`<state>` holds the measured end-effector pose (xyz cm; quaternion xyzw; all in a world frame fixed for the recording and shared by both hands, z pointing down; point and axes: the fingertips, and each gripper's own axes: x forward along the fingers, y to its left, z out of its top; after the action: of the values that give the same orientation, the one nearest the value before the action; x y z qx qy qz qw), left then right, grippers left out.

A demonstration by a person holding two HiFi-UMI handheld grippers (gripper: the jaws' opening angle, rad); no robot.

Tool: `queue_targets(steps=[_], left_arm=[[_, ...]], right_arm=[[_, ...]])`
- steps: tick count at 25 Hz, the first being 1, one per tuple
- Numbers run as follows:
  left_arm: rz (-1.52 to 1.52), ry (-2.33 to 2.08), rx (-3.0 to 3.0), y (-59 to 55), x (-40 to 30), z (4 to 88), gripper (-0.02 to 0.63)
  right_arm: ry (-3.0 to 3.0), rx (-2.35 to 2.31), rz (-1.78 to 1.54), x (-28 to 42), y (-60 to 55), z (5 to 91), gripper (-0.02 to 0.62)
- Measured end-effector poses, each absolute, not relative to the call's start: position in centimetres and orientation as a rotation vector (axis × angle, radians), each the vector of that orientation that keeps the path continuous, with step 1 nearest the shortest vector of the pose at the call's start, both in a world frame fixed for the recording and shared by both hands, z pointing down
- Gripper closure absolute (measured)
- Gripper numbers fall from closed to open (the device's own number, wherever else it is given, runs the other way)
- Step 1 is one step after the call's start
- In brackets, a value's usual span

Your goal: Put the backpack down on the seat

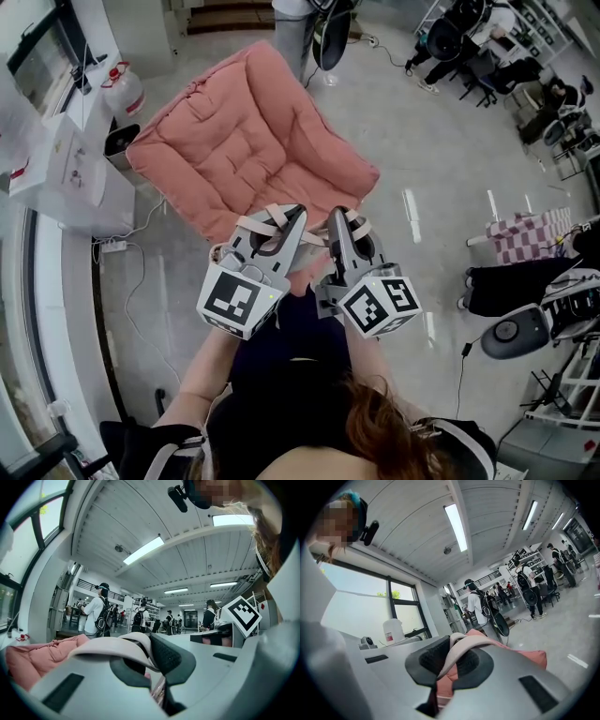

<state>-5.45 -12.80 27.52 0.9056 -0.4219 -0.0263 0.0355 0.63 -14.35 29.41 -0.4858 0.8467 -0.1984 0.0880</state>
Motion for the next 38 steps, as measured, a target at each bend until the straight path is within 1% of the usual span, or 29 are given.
queue_targets(steps=[13,22,38], left_arm=[[-0.07,-1.38,2.721,-18.7,-4.4,28.1,0.589],[-0.049,-1.408,2.684,-23.5,-2.6,29.1,0.589],[-0.016,-1.411,2.563,-29.2,1.8,33.9,0.589]], right_arm=[[2.58,-1.375,-0.611,1.6,-20.4,29.7,0.551],[2.593,-1.356,-0.654,3.4,-25.3,30.7,0.551],[2.625,-1.351,-0.772,7.8,-30.9,35.4,0.551]])
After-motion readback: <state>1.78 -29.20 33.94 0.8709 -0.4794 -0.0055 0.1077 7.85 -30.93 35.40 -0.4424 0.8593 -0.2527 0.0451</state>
